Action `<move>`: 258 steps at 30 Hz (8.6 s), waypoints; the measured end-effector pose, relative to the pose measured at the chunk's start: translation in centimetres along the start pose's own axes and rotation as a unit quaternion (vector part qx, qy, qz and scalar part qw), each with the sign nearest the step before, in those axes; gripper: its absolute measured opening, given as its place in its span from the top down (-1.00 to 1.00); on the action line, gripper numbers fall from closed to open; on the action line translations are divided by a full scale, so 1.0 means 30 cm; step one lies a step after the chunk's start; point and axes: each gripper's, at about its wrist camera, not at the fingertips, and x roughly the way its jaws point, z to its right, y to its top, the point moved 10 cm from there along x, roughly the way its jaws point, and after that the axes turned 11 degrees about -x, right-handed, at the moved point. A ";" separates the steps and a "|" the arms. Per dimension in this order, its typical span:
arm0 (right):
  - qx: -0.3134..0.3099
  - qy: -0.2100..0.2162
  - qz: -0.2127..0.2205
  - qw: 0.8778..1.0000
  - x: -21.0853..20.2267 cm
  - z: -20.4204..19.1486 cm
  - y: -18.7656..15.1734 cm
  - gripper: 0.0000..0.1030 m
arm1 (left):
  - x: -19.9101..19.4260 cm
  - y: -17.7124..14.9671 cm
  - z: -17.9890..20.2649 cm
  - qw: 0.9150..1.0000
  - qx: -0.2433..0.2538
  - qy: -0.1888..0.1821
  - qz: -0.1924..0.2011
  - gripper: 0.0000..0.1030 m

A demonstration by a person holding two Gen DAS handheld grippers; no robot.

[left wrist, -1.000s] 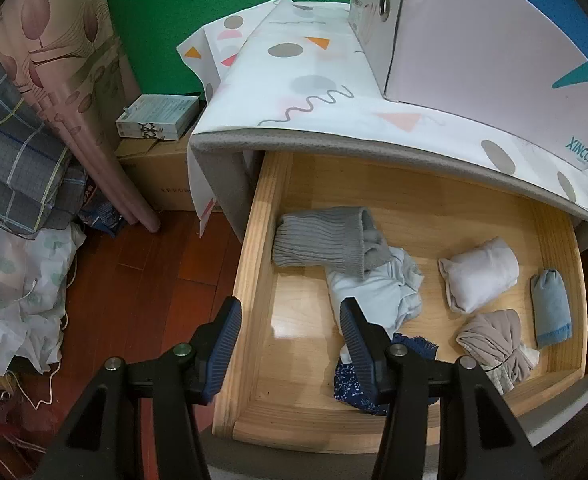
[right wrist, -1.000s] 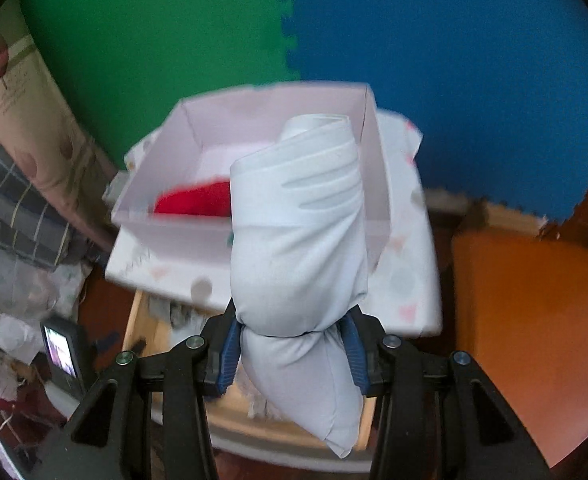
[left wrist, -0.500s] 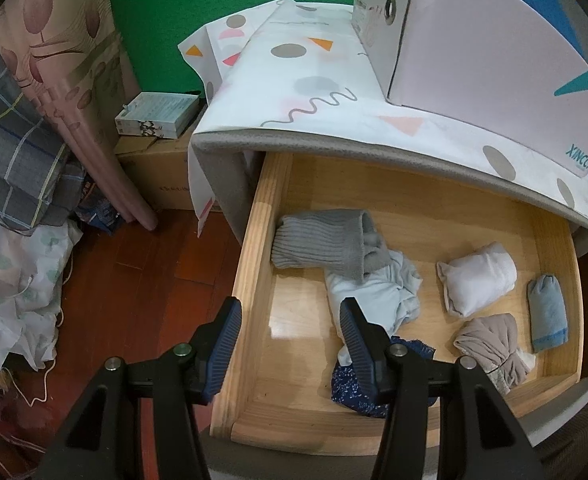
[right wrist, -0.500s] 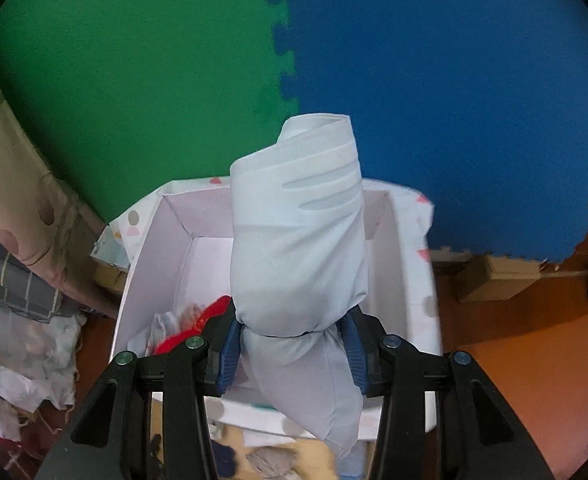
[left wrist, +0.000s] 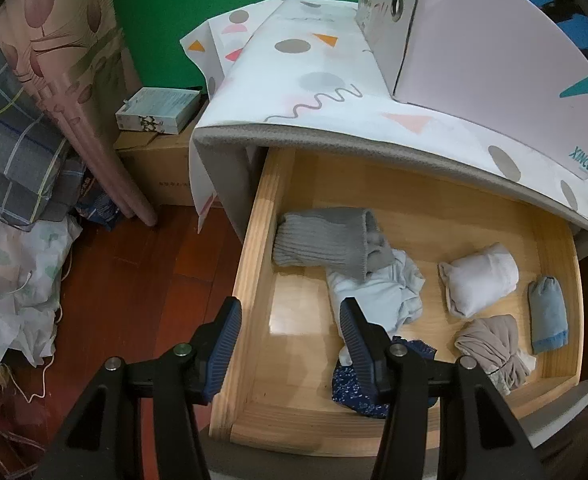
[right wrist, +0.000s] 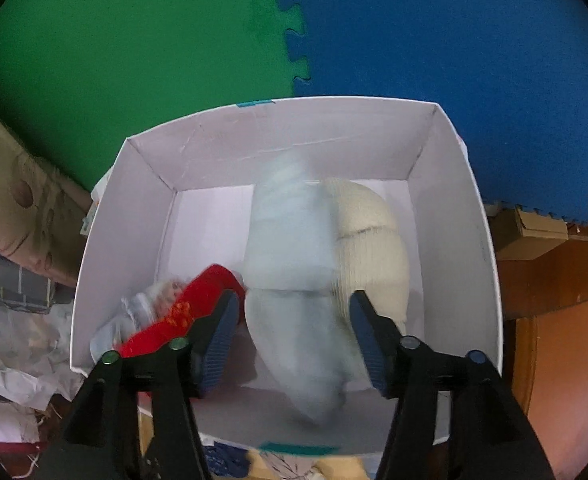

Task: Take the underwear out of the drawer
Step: 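Carry the pale rolled underwear into the white box and open the right tool, then move the right tool back into the drawer and grasp the light blue underwear, then grasp the navy floral lace underwear with the left tool, then lift the navy lace underwear with the left tool, lower it into the white box, open, then lift the light blue underwear with the right tool while the left tool returns over the drawer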

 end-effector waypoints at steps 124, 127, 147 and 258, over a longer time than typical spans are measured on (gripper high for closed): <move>0.028 0.066 -0.151 0.986 0.300 0.042 -0.966 0.22 | 0.281 -0.328 0.260 0.951 0.044 0.000 -0.307 -0.30; 0.029 0.068 -0.151 0.986 0.300 0.044 -0.966 0.22 | 0.301 -0.358 0.258 0.944 0.045 0.008 -0.327 -0.30; 0.030 0.070 -0.157 0.985 0.302 0.049 -0.977 0.21 | 0.238 -0.410 0.321 0.958 0.077 0.007 -0.275 0.35; 0.047 0.062 -0.158 0.984 0.304 0.066 -0.971 0.21 | -0.431 0.552 0.422 0.986 0.107 -0.090 0.095 -0.10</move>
